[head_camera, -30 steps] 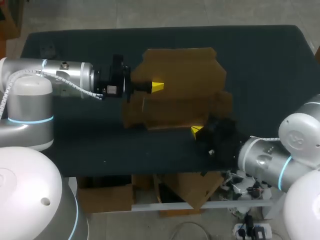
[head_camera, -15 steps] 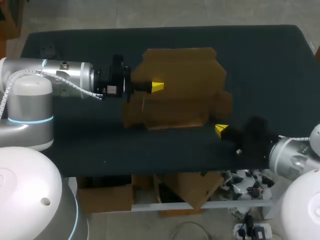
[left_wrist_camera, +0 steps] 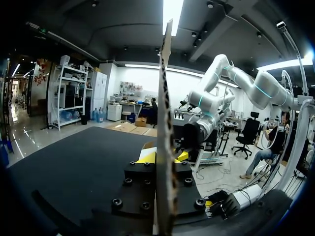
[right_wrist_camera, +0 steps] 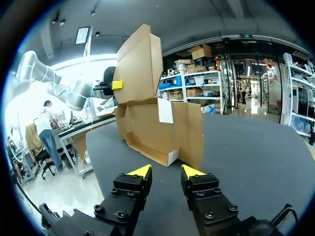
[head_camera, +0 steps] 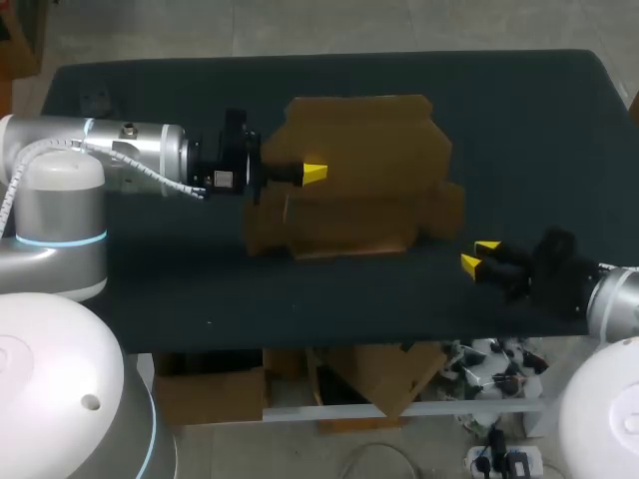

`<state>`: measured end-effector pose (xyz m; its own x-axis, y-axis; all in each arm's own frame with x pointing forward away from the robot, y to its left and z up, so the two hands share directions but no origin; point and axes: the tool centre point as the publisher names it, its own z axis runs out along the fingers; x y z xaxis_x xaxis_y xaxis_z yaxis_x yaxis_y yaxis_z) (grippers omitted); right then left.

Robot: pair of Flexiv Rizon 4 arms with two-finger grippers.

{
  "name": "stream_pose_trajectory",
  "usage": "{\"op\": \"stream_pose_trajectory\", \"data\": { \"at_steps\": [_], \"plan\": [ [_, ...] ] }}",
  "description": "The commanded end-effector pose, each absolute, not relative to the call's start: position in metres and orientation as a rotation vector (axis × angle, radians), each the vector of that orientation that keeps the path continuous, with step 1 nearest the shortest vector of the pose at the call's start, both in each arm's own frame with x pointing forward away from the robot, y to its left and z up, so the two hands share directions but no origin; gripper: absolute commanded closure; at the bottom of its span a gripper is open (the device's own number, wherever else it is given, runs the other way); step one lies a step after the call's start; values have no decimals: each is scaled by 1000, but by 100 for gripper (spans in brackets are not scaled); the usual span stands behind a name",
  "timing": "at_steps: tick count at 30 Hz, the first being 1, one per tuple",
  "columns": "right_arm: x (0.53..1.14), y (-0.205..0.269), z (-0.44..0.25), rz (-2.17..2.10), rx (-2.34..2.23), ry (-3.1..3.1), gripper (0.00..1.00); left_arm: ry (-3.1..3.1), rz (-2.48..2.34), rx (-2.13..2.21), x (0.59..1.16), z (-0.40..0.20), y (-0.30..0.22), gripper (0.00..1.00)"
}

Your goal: Assemble the packaging by folding the flat box into shape, placing the metal phone stand inside, and closing the box properly

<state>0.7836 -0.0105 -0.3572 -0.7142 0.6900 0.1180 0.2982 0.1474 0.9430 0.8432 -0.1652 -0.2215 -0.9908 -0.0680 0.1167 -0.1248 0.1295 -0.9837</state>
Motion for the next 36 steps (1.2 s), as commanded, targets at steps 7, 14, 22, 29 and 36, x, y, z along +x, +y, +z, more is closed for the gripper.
{"op": "stream_pose_trajectory", "data": {
  "at_steps": [7,14,22,29,36],
  "plan": [
    [807,-29,-360,1635,920,2125,35,-2327,2033,198,843,-225,-164,100],
    [825,-33,-358,1624,882,2159,27,-2327,2033,198,843,-225,-164,100],
    [844,-25,-356,1597,820,2214,25,-2327,2033,198,843,-225,-164,100],
    [852,-16,-354,1561,745,2253,26,-2327,2033,198,843,-225,-164,100],
    [859,-8,-359,1533,724,2272,29,-2327,2033,198,843,-225,-164,100]
  ]
}}
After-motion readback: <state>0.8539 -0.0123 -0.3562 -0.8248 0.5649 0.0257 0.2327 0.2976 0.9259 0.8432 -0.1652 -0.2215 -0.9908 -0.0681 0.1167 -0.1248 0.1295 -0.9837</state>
